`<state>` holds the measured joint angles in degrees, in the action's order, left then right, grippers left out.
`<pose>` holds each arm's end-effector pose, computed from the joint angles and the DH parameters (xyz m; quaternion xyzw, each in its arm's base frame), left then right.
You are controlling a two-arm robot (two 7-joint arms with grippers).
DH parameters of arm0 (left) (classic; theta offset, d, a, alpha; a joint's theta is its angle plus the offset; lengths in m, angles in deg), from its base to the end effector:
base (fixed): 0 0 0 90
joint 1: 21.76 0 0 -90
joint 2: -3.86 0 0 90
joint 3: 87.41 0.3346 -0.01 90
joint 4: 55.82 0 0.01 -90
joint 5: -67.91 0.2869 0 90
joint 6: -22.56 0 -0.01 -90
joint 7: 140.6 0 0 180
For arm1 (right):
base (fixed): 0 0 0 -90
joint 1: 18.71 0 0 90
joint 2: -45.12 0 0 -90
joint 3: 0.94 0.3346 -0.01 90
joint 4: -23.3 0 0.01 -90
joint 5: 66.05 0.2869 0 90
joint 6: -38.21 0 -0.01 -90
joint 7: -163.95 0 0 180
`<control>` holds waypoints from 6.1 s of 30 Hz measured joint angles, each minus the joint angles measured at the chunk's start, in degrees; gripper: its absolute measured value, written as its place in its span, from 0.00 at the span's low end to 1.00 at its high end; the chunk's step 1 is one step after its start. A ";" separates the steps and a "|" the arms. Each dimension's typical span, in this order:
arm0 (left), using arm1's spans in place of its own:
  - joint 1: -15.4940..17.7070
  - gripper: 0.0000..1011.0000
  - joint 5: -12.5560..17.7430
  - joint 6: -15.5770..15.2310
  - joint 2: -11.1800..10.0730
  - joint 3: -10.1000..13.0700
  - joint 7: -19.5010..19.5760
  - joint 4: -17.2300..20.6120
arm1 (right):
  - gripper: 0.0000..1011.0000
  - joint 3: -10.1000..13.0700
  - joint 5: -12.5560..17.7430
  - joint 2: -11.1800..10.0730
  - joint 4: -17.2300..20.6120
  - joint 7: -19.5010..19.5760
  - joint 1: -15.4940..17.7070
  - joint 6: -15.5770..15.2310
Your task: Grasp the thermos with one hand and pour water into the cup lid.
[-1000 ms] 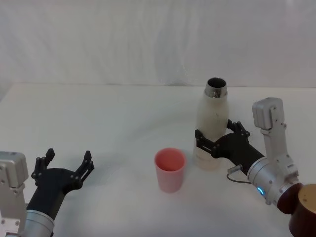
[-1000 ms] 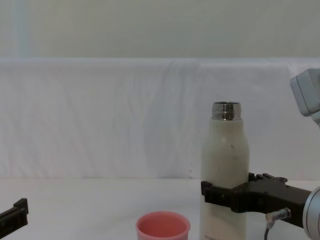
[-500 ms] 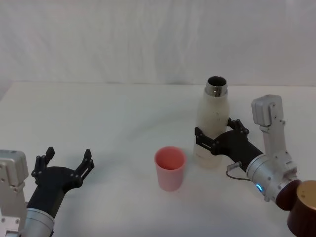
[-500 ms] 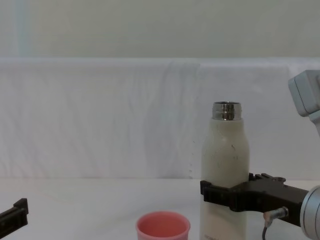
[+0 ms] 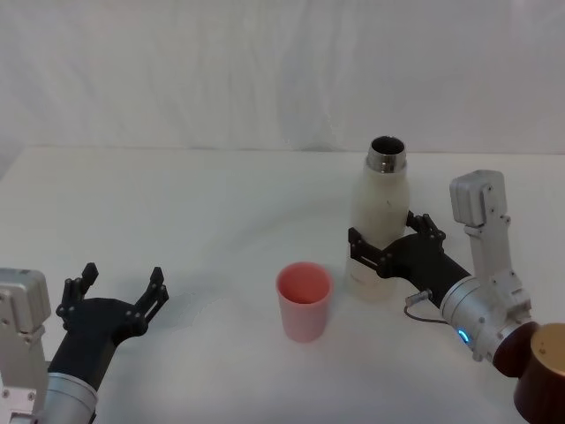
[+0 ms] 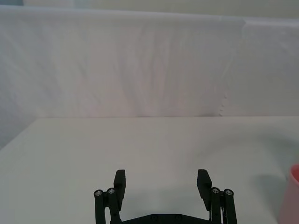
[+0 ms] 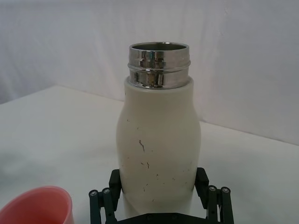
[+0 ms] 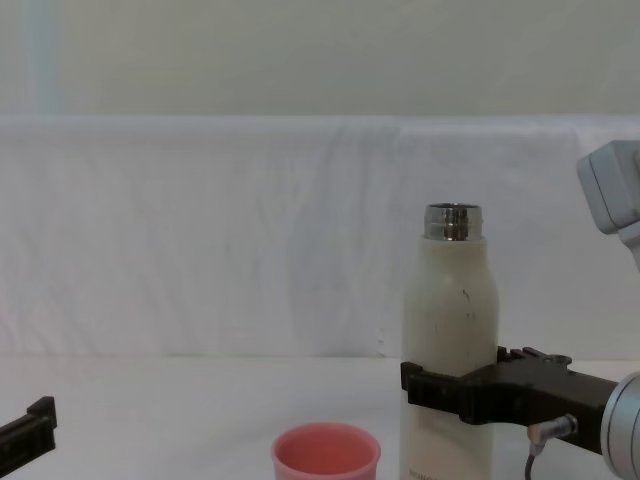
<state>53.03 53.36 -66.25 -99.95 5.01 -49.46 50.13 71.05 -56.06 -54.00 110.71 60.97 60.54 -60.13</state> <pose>0.2198 0.0505 -0.3270 -0.0174 0.0065 0.6616 0.7497 0.3548 0.0367 -0.3092 -0.0334 0.0082 -0.4986 0.8662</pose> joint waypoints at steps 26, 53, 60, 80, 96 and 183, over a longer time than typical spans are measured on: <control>0.00 0.99 0.00 0.00 0.00 0.00 0.00 0.00 | 0.94 0.00 0.00 -0.03 0.08 -0.04 0.06 0.00; 0.00 0.99 0.00 0.00 0.00 0.00 0.00 0.00 | 0.94 2.06 -6.36 -7.29 10.73 -0.20 4.57 0.25; 0.00 0.99 0.00 0.00 0.00 0.00 0.00 0.00 | 0.94 0.74 -12.81 -10.81 12.54 -0.86 4.70 1.02; 0.00 0.99 0.00 0.00 0.00 0.00 0.00 0.00 | 0.94 -3.53 -29.03 -13.47 12.58 -0.39 3.48 2.00; 0.00 0.99 0.00 0.00 0.00 0.00 0.00 0.00 | 0.94 -6.89 -40.77 -13.71 10.54 -0.39 1.43 1.78; 0.00 0.99 0.00 0.00 0.00 0.00 0.00 0.00 | 0.94 -13.35 -62.77 -15.82 8.59 -0.15 -1.73 0.49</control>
<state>53.03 53.37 -66.25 -99.95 5.01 -49.46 50.13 57.70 -118.83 -69.81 119.30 60.82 58.81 -59.64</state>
